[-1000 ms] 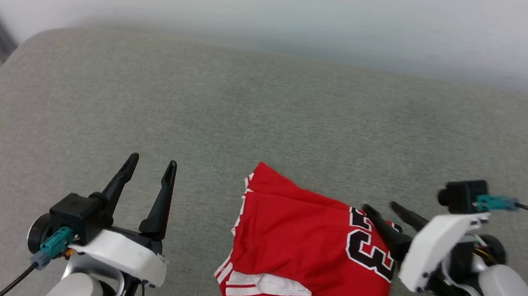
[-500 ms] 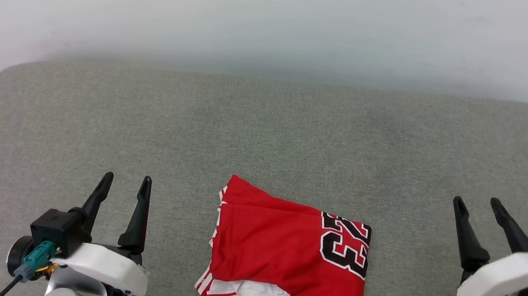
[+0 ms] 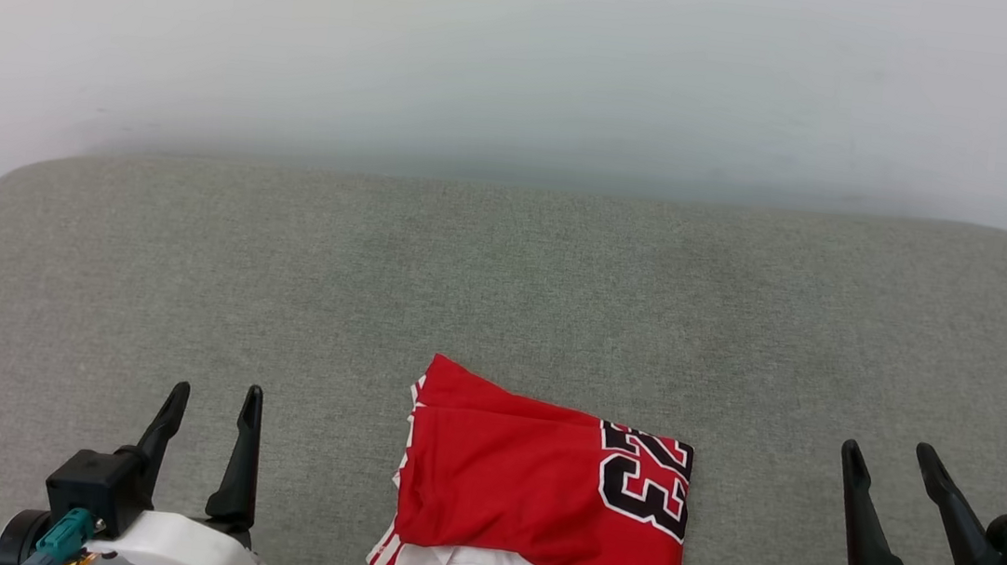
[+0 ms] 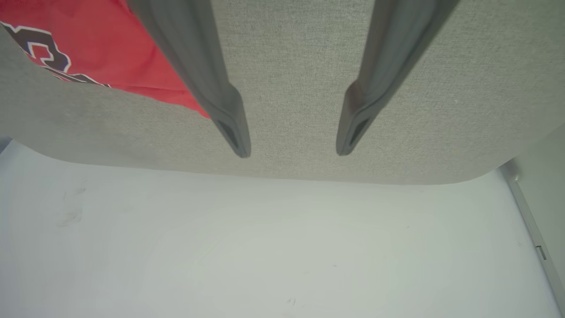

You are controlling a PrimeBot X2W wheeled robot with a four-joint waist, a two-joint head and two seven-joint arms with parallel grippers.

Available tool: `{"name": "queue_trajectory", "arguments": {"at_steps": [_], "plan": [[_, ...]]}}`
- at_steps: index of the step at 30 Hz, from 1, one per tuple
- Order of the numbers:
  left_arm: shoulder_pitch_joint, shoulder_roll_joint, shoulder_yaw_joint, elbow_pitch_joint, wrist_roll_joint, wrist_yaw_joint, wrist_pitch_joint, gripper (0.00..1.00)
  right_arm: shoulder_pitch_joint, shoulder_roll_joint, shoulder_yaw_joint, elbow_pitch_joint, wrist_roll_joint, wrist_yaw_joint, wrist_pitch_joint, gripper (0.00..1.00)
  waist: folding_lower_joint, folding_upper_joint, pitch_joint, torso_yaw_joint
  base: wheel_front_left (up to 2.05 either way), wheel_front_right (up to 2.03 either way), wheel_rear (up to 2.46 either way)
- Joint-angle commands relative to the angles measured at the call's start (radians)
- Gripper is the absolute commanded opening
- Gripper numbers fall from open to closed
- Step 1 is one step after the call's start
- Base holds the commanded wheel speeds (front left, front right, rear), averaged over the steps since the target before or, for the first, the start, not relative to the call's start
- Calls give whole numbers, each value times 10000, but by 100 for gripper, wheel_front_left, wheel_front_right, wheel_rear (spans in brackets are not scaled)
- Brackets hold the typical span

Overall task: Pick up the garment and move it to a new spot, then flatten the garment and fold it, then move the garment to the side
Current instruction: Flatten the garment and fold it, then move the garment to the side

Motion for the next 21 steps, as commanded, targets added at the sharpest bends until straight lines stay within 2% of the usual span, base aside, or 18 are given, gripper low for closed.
{"name": "queue_trajectory", "arguments": {"at_steps": [1,8,15,18,21], "plan": [[135,-51,61,25,77,-44,-45,100,178,79,-22,-162,-87,-4,27,100,0,-1,-28,3,0,0,0],[258,-231,293,109,343,-218,-45,100,416,199,-80,-734,-266,-4,320,100,0,-1,-58,57,0,0,0],[169,-375,509,176,539,-384,-46,100,386,252,-220,-754,-107,-4,661,100,0,-1,-4,79,0,0,0],[122,-464,627,178,608,-453,-46,100,376,262,-507,-497,575,-4,1112,100,0,-1,10,120,0,0,0],[32,-584,709,195,679,-523,-46,100,246,233,-938,-16,1609,-4,2099,100,0,-1,51,243,0,0,0]]}}
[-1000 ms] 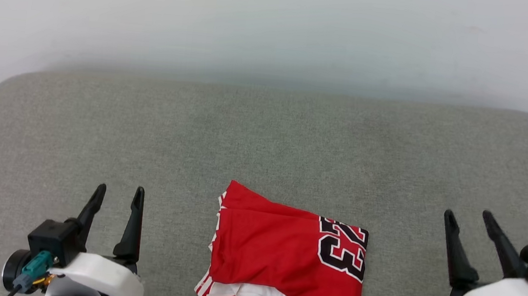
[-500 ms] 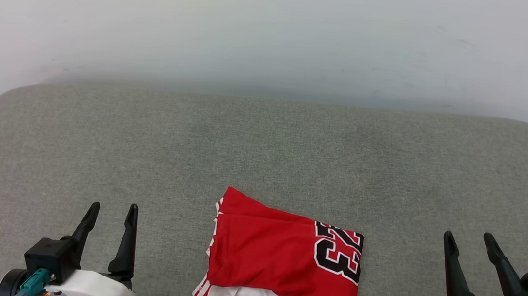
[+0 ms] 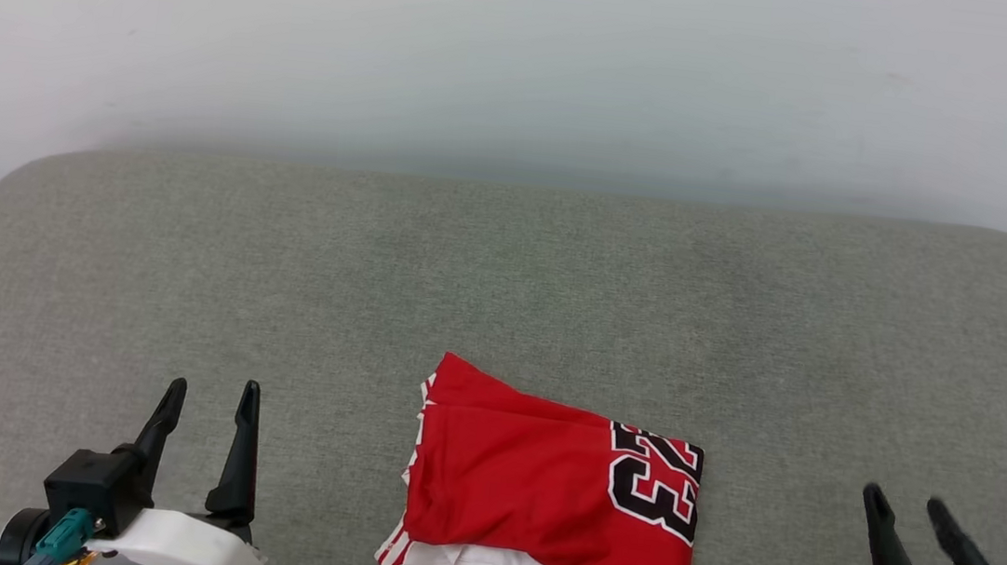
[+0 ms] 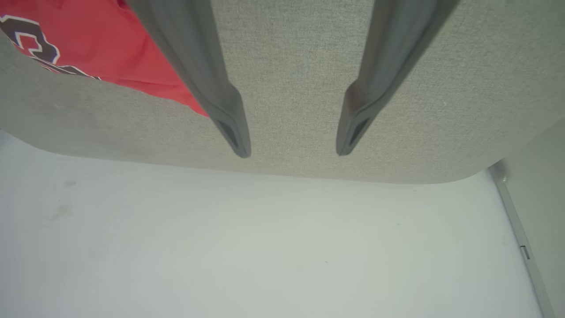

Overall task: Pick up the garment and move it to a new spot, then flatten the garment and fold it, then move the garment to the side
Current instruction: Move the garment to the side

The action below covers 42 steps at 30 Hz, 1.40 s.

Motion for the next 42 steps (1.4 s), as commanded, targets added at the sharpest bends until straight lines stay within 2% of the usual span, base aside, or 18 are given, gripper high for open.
{"name": "queue_trajectory", "arguments": {"at_steps": [1,4,5,8,13,18,25,26,28,31,35,42], "plan": [[-129,-71,53,21,88,-55,-45,100,-125,-149,-249,278,526,-4,554,100,0,0,62,126,0,0,0],[-256,-240,149,-12,190,-153,-43,100,-283,-589,-646,980,1479,-4,1904,100,0,0,179,371,0,0,0],[-256,-240,149,-12,190,-153,-43,100,-283,-589,-646,980,1479,-4,1904,100,0,0,179,371,0,0,0],[-359,-391,249,-121,306,-230,-36,100,-514,-831,-984,1712,2499,-4,3445,100,0,0,446,631,0,0,0],[-665,-627,358,-267,523,-410,-36,100,-1289,-538,-1336,2481,3788,-4,5414,100,0,0,1054,1146,0,0,0],[-1061,-880,504,-283,704,-707,-36,100,-2079,-179,-1201,3095,4834,-3,6069,100,0,0,1745,1553,0,0,0],[-1506,-1067,770,-118,1005,-1068,-36,100,-2976,11,-621,4545,6076,-10,6158,98,0,0,2312,1779,0,0,0],[-1524,-1091,809,-99,1047,-1117,-36,100,-3041,31,-530,4756,6275,-12,6173,46,0,0,2325,1791,0,0,0],[-1564,-1159,890,-45,1125,-1166,-36,100,-3126,77,-324,5063,6628,-12,6215,0,0,0,2326,1805,0,0,0],[-1502,-1243,1005,49,1219,-1235,-36,100,-3235,96,-63,5174,7002,-12,6203,0,0,0,2201,1756,0,0,0],[-1385,-1323,1082,165,1327,-1369,-36,100,-3418,-264,380,4760,6740,-4,5842,0,0,0,1934,1588,0,0,0],[-1101,-1340,1178,132,1582,-1450,-36,100,-3544,-1457,1848,4018,4456,-4,4882,0,0,0,1364,759,0,0,0]]}}
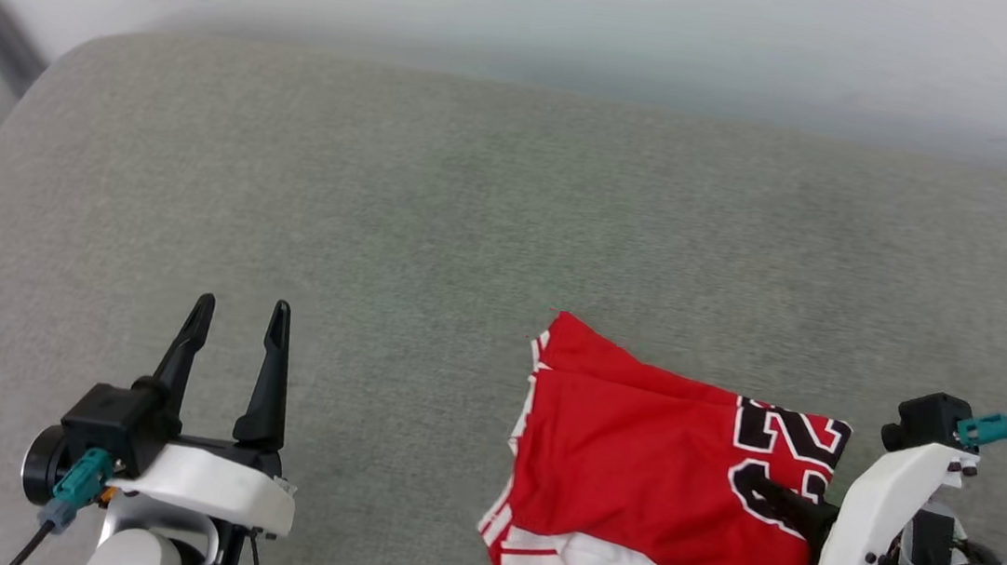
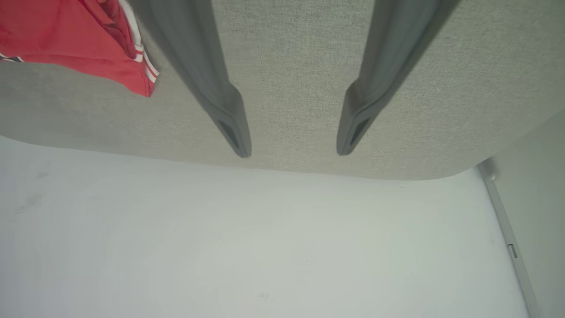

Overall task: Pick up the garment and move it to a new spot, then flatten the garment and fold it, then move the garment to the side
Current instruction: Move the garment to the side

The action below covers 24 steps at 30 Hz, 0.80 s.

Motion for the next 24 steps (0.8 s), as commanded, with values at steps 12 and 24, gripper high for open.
{"name": "queue_trajectory", "arguments": {"at_steps": [12,24], "plan": [[354,75,-91,-513,228,-119,-21,100,-544,-1180,760,-251,-4006,-4,206,0,-1,0,-182,-3086,0,0,0],[-821,631,-309,-1647,555,-338,385,100,-2658,-1291,173,1155,-5149,-6,-2298,0,-1,0,1999,-5463,0,0,0]]}}
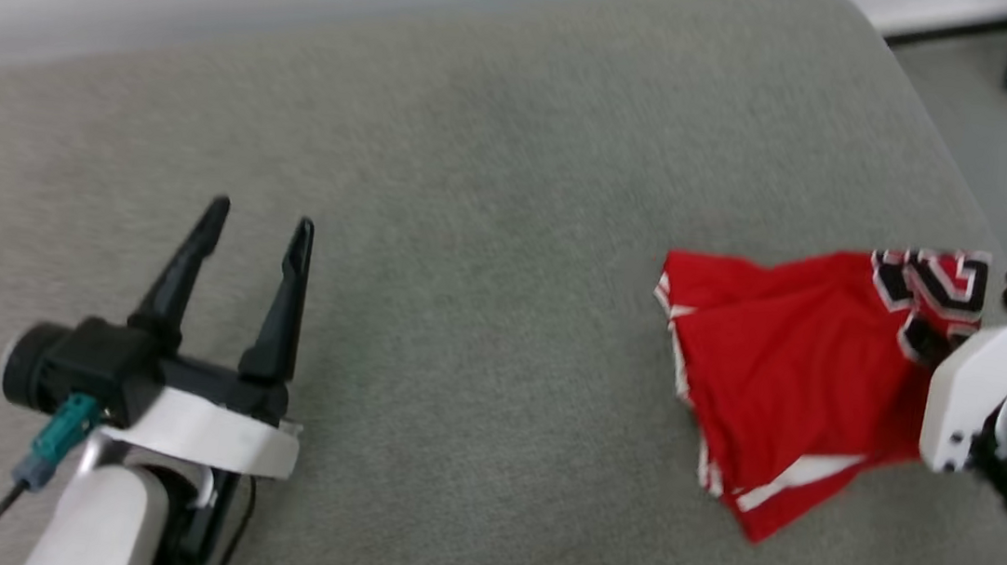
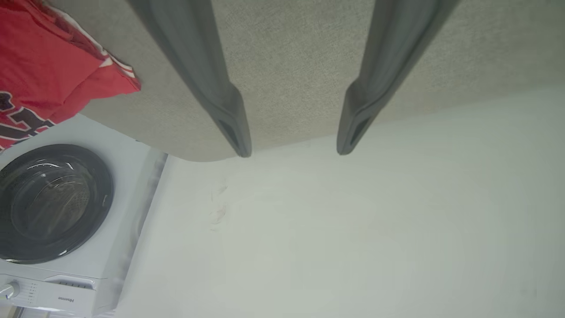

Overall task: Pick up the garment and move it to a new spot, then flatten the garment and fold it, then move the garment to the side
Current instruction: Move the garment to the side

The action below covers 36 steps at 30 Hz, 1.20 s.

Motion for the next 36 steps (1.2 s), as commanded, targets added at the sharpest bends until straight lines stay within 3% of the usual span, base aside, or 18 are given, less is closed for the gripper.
{"name": "queue_trajectory", "arguments": {"at_steps": [1,13,21,22,23,24,25,31,36], "plan": [[-281,174,-3,-116,104,-57,87,100,-510,151,-118,214,-58,-8,-437,0,0,0,1193,-891,0,0,0],[-1871,1037,-429,-1438,505,-442,1067,100,-3116,-28,-2972,2476,-1117,-9,-3566,0,0,0,3787,-785,0,0,0],[-2309,1349,-516,-2086,575,-500,1414,100,-4000,239,-4193,3780,-1939,-9,-4541,0,0,0,4577,-549,0,0,0],[-2339,1379,-528,-2155,585,-508,1446,100,-4071,320,-4409,4001,-2098,-11,-4679,3,0,0,4629,-520,0,0,0],[-2353,1402,-544,-2207,607,-507,1489,100,-4122,392,-4590,4225,-2292,-9,-4773,31,0,0,4663,-500,0,0,0],[-2356,1416,-557,-2251,625,-498,1504,100,-4171,449,-4801,4421,-2424,-9,-4882,78,0,0,4680,-485,0,0,0],[-2365,1427,-568,-2269,633,-484,1507,100,-4230,482,-5000,4585,-2576,-11,-5009,100,0,0,4687,-468,0,0,0],[-2226,1366,-648,-2054,515,-475,1325,100,-4336,562,-6116,5225,-3425,-9,-5764,100,0,0,4320,-425,0,0,0],[-1879,1332,-749,-1654,442,-453,1060,100,-3967,439,-6345,5251,-3869,-11,-6220,100,0,0,3522,-382,0,0,0]]}}
